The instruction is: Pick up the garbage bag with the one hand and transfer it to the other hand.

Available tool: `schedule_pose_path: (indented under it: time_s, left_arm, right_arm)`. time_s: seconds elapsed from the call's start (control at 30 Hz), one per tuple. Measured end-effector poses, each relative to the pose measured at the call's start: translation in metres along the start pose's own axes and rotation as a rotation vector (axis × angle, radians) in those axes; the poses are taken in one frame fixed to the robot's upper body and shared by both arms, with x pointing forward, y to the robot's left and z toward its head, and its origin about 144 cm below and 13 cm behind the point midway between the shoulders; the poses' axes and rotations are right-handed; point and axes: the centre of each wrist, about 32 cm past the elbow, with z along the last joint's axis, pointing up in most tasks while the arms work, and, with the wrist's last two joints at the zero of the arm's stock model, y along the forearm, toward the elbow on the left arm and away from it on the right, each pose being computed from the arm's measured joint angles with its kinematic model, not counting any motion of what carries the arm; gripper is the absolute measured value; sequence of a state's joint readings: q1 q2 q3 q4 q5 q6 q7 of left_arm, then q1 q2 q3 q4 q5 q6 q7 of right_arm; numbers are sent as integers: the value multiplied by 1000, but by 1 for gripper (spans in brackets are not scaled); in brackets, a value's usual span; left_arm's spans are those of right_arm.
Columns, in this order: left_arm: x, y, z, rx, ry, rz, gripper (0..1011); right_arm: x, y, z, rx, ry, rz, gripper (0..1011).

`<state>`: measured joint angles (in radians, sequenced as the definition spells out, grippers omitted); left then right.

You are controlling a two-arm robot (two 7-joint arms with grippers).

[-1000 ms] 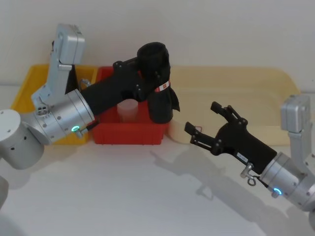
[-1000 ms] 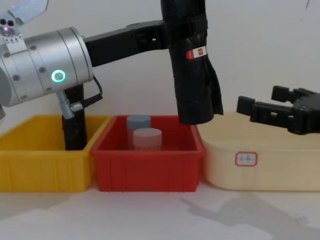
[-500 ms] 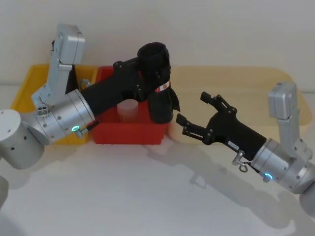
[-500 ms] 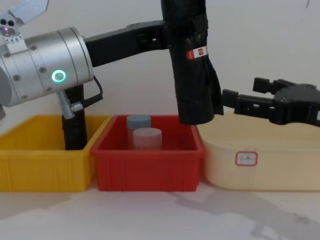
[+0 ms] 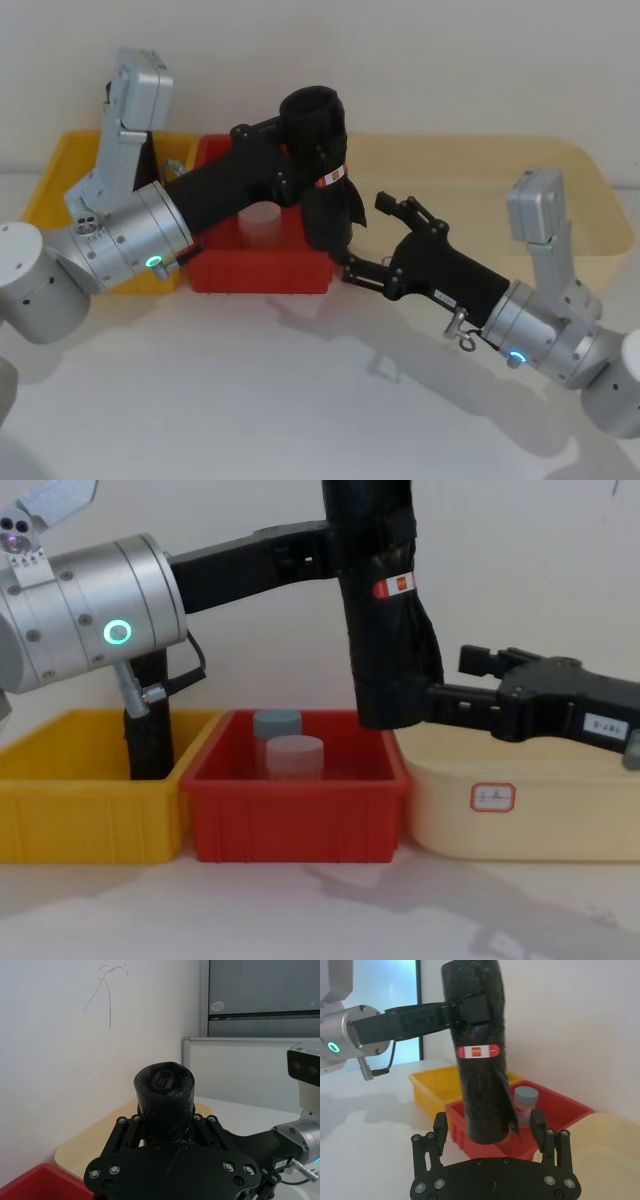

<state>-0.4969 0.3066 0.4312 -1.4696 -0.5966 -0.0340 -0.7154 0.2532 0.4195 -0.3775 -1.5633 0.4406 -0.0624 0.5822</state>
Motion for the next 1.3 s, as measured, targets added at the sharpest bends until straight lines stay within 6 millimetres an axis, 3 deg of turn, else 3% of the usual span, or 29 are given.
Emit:
schedule_pose_path:
  time_s: [1.3]
  left_arm:
    - [0, 0, 0, 0, 0, 0, 380]
  right_arm:
    - [5, 35, -13, -22, -26, 33, 1000]
